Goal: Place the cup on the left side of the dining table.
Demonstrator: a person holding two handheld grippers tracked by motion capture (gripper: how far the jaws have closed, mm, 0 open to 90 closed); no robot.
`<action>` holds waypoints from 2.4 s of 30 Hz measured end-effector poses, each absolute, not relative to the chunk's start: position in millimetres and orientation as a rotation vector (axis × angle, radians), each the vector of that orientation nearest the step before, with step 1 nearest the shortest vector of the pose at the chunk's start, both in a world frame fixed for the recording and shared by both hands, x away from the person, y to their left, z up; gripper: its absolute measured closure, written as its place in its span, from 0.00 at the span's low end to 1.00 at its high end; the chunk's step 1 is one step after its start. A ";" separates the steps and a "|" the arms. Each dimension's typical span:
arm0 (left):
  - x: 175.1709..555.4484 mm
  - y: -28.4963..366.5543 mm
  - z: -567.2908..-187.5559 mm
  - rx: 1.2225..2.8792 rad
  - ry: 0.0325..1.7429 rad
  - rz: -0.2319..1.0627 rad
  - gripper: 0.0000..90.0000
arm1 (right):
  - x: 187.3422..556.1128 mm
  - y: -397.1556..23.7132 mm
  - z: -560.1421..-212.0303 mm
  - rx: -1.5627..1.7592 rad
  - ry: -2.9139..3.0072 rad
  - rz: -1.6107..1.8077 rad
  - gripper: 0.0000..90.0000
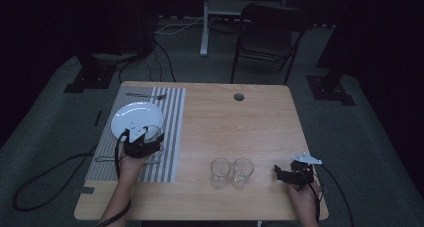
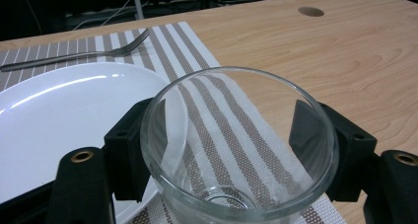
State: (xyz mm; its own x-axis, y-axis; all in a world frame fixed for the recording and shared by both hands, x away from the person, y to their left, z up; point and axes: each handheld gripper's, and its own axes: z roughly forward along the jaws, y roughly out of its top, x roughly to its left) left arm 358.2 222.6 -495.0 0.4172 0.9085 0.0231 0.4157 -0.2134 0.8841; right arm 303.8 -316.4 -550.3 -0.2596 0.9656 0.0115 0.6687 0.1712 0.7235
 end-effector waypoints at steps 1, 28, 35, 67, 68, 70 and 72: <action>357.9 221.8 -494.9 1.815 1.140 0.720 0.32 | 303.8 -316.5 -550.3 1.539 1.998 0.866 0.15; 329.5 238.0 -494.3 1.821 1.308 0.693 0.09 | 303.8 -316.4 -550.3 1.541 1.997 0.867 0.15; 312.1 255.7 -492.6 1.776 1.331 0.697 0.09 | 303.8 -316.4 -550.3 1.541 1.997 0.867 0.15; 251.9 321.3 -535.6 1.860 1.623 0.711 0.09 | 303.8 -316.4 -550.3 1.540 1.997 0.867 0.15; 251.6 321.8 -536.9 1.857 1.626 0.707 0.09 | 303.8 -316.4 -550.3 1.541 1.997 0.867 0.15; 251.1 322.9 -538.5 1.868 1.628 0.708 0.09 | 303.8 -316.4 -550.3 1.540 1.997 0.867 0.15; 250.9 324.3 -540.3 1.872 1.636 0.711 0.09 | 303.8 -316.4 -550.3 1.540 1.997 0.867 0.15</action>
